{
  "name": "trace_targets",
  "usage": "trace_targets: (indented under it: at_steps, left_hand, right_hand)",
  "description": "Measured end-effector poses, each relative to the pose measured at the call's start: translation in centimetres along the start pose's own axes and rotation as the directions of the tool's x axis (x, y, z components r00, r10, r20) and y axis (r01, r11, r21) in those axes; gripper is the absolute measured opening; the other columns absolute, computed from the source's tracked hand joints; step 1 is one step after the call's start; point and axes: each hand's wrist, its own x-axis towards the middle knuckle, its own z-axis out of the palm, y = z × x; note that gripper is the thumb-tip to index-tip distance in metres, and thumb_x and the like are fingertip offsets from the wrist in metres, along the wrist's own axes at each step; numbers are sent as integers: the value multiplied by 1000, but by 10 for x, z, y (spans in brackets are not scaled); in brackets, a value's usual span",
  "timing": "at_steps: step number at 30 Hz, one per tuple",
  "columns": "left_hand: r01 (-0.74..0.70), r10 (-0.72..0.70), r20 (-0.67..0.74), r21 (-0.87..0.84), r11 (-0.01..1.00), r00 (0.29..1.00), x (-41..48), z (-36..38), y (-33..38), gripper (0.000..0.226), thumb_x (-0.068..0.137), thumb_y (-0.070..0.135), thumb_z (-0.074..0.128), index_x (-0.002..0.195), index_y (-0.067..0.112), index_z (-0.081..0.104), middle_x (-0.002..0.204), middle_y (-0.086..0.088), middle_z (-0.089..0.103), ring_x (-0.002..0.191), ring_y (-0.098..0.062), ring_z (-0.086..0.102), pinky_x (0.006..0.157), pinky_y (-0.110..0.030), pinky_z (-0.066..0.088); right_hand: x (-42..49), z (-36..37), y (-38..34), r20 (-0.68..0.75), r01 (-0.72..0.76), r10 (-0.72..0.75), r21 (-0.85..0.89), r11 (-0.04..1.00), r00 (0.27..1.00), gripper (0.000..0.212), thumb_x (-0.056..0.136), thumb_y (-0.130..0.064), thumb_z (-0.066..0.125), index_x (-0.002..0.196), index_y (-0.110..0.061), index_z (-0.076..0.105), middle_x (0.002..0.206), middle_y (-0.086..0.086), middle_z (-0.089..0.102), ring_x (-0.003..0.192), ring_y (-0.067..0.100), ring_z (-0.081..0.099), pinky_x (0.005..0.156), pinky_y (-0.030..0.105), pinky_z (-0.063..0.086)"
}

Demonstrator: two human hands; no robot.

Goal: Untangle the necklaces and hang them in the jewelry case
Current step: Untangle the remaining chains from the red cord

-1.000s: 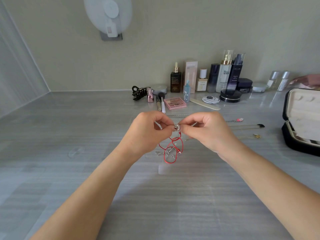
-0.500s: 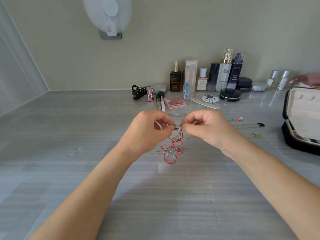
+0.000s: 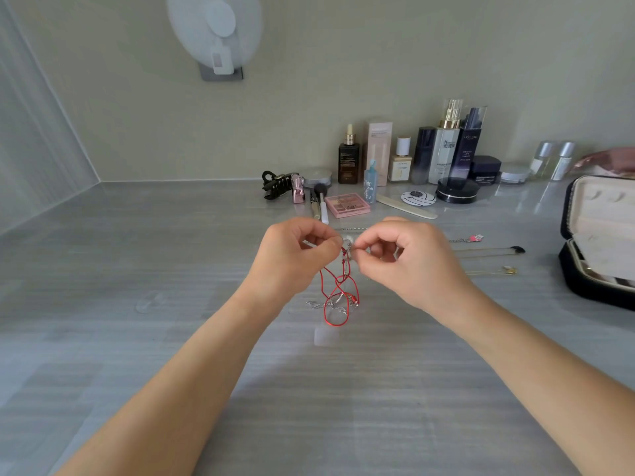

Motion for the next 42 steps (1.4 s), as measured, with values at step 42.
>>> trace_targets:
  at_steps: [42]
  left_hand:
    - [39,-27,111,-104,994,993,-1,0,2,22,83,5,59,66,18,61,47,10,51,40,-1,45,45,-11,38]
  right_hand:
    - [0,4,0,305,-253,183,207,945,935,23,78,-6,64,63,-23,58,59,-8,54,53,2,45,57,17,40]
